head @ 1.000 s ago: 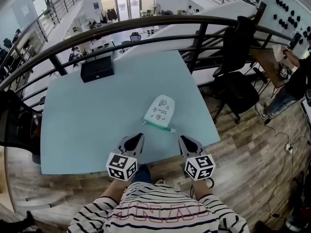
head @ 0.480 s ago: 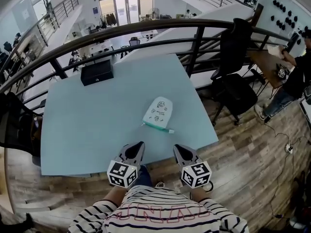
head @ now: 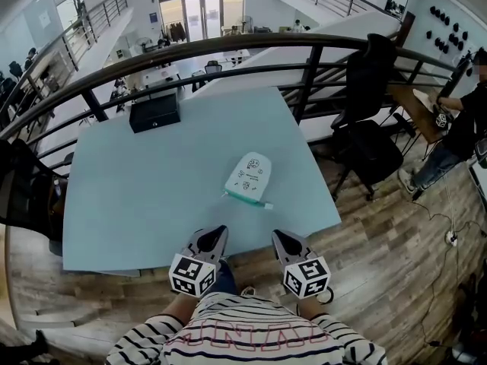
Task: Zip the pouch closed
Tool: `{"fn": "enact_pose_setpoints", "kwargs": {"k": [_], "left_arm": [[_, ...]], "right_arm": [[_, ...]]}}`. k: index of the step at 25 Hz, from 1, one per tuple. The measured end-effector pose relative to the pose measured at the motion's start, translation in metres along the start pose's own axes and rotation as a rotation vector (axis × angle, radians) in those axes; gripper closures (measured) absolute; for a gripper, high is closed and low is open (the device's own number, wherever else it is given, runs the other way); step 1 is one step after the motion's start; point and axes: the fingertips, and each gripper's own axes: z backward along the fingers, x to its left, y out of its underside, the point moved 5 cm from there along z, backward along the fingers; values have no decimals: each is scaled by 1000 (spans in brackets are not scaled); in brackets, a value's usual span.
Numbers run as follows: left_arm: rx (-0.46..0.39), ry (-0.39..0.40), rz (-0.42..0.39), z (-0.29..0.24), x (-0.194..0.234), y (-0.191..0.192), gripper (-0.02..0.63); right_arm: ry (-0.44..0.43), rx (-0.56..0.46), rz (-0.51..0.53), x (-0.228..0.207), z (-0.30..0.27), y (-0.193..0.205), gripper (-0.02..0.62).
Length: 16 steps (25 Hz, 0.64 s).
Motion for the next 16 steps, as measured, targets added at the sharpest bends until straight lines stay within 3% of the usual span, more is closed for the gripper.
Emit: {"fn": "enact_pose_setpoints", "kwargs": {"k": [16], "left_arm": [[-16,-5,1,4,-4,3,581]], "right_arm": [[-6,-9,8,4,0,-1,569]]}}
